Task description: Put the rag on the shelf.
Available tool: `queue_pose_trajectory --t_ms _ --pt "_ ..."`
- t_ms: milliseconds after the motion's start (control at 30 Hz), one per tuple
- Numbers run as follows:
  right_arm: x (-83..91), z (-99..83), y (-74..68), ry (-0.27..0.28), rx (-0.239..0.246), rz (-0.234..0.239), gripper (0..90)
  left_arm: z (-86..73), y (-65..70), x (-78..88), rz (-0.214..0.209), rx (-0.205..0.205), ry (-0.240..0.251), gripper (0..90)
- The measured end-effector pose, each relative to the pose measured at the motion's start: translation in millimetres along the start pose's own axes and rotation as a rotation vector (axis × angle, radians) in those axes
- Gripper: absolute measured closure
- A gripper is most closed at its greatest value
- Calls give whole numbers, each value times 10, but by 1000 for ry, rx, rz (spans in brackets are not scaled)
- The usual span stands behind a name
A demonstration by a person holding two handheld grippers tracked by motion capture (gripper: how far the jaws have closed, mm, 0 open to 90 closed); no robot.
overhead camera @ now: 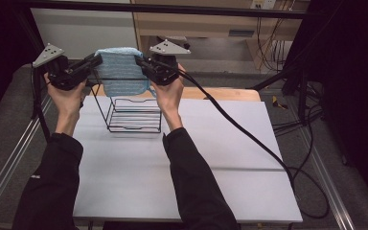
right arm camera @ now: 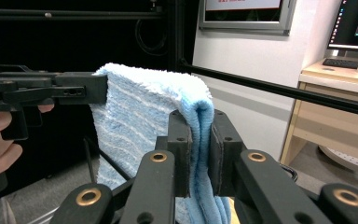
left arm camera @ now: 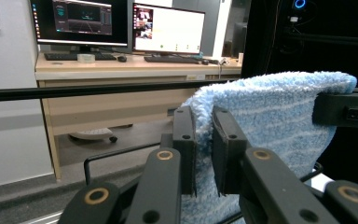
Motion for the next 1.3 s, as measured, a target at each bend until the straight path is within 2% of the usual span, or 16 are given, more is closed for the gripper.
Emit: queue_pose_trajectory --t_ms 167,533,733,900,1000,1200,1300 --pt "16 -14 -42 -8 6 4 813 -36 -12 32 -5 10 0 807" --pt "35 -44 -82 -35 25 4 813 -92 -5 76 -15 4 -19 807" --pt "75 -95 -83 -41 9 26 812 -138 13 147 -49 -10 -33 806" --pt "123 -134 -100 -61 22 55 811 -188 26 205 -69 -18 -50 800" --pt "139 -146 -117 -75 40 64 810 -215 47 238 -68 -29 -57 798" --pt "156 -163 -151 -87 68 70 808 -272 58 300 -80 -10 -76 787" --pt "158 -170 -159 -88 80 75 808 -238 69 337 -76 -9 -102 764"
Point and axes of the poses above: each handheld gripper's, and its own axes: x roughly backward along the jaws, z roughly out of its top, y roughly to its right, the point moved 2 cm from there along -x, roughly forward along the jaws, and after that the axes turned 4 degrees about x, right-handed, at the moved point
